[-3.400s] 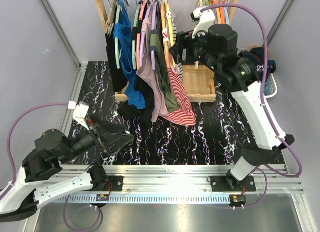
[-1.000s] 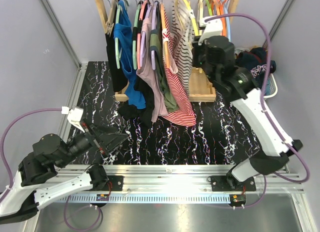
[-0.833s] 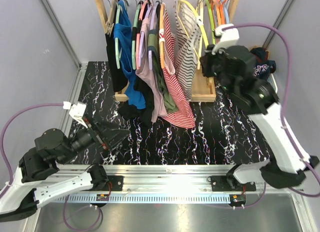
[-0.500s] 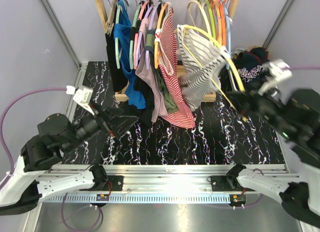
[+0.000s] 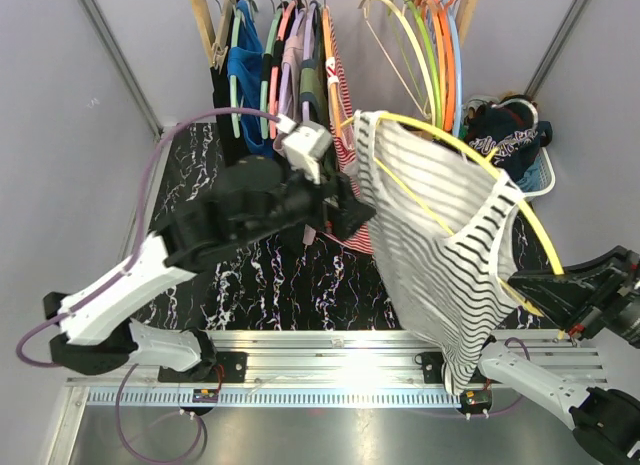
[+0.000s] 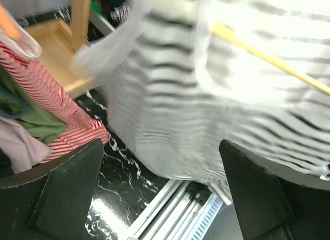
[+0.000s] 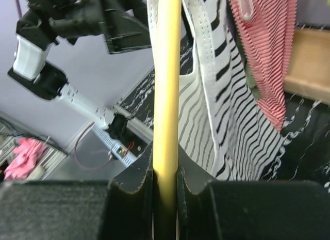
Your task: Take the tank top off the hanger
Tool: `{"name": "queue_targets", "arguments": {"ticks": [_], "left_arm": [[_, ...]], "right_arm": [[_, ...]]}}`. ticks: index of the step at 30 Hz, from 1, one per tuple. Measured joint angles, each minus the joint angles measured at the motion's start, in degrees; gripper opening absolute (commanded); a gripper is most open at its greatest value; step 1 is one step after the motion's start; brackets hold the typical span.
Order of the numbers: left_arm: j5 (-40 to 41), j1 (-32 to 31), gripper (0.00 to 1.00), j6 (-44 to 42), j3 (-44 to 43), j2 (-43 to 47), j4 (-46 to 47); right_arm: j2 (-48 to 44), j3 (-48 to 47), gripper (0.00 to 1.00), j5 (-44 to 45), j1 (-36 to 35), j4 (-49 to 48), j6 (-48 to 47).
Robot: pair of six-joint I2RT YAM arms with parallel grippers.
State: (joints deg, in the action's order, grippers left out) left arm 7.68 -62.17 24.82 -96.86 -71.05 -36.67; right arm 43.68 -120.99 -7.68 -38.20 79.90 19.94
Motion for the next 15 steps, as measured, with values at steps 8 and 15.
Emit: {"name": "queue_targets", "arguments": {"ticks": [8,15], "left_arm": [[3.3,-4.6,0.96,-2.6,1.0,-6.2,2.2],[11.0,-4.6,0.11,-3.7,2.2,-5.8,5.1]], "right_arm": [[0.2,2.1,0.00,-3.6,0.0,3.1,2.7],[0.2,2.1,0.00,-3.9,0.0,3.1,3.1]]}}
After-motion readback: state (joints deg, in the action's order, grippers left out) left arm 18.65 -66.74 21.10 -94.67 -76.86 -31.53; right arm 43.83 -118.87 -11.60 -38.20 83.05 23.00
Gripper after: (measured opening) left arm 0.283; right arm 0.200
